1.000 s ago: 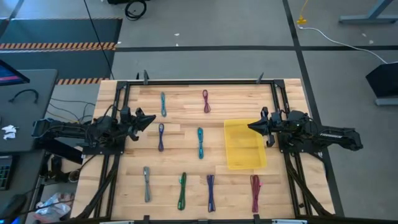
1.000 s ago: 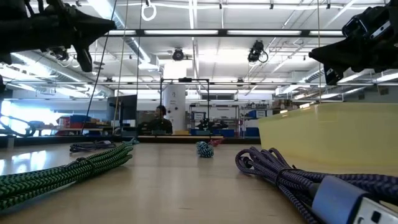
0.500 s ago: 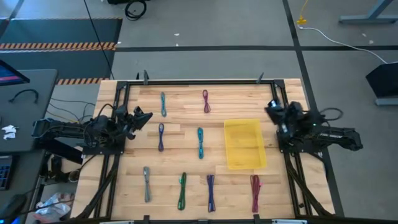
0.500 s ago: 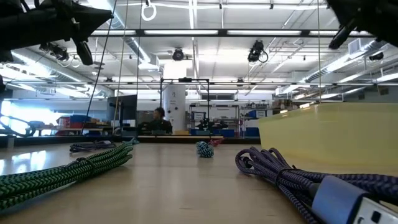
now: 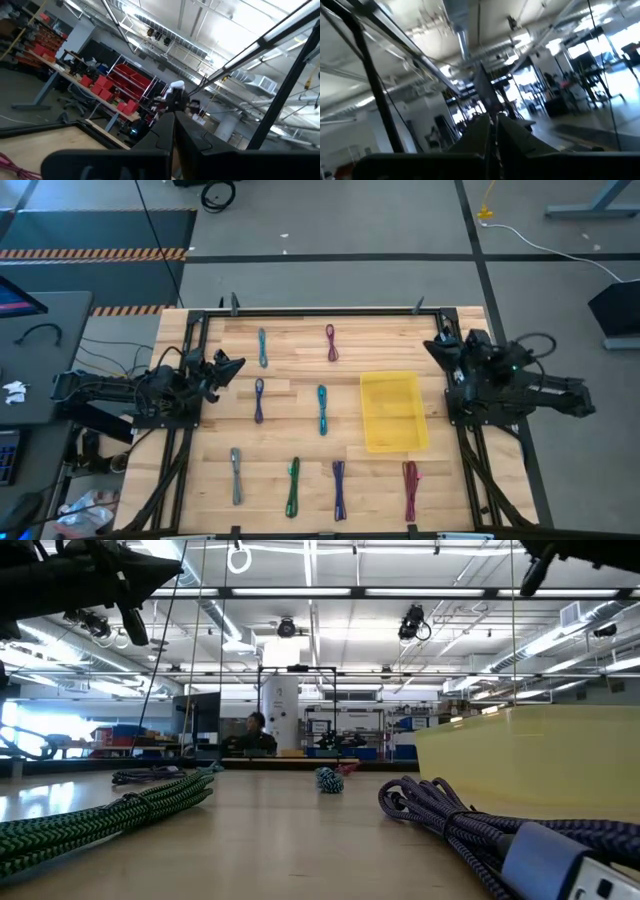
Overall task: Pick and place USB-C Cables
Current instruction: Put the top red charger cable into the yellow bin
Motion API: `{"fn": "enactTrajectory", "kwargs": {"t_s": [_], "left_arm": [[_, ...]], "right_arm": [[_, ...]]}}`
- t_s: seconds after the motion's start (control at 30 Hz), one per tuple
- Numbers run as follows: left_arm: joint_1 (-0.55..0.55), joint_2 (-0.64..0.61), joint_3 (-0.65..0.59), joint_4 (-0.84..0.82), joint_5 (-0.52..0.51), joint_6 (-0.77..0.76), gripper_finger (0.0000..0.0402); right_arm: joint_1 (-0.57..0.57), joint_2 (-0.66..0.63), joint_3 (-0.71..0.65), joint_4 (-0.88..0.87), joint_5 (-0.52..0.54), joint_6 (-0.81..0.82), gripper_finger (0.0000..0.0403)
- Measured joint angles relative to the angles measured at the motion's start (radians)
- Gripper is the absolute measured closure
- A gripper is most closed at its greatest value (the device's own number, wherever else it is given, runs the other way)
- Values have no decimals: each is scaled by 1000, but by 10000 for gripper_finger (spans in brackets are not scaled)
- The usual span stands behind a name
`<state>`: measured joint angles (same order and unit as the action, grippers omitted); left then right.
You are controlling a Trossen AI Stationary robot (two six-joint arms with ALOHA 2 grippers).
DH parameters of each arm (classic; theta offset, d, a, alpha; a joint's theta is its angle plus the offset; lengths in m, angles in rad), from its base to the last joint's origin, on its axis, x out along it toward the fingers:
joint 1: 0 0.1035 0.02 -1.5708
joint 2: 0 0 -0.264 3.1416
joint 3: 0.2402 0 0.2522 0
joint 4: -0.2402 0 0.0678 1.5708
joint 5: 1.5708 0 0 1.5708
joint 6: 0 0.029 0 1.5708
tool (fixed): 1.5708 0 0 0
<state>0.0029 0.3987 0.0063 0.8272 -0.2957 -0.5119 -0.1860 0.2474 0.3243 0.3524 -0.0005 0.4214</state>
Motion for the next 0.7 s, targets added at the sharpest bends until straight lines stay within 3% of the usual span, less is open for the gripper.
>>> {"fn": "enactTrajectory", "kwargs": {"t_s": [0.43,0.7], "left_arm": [[0,0,0,0,0,5,381],[0,0,0,-1,0,12,381]], "right_arm": [[-100,639,542,-436,-42,-64,308],[-190,996,782,-493,-134,-108,254]]}}
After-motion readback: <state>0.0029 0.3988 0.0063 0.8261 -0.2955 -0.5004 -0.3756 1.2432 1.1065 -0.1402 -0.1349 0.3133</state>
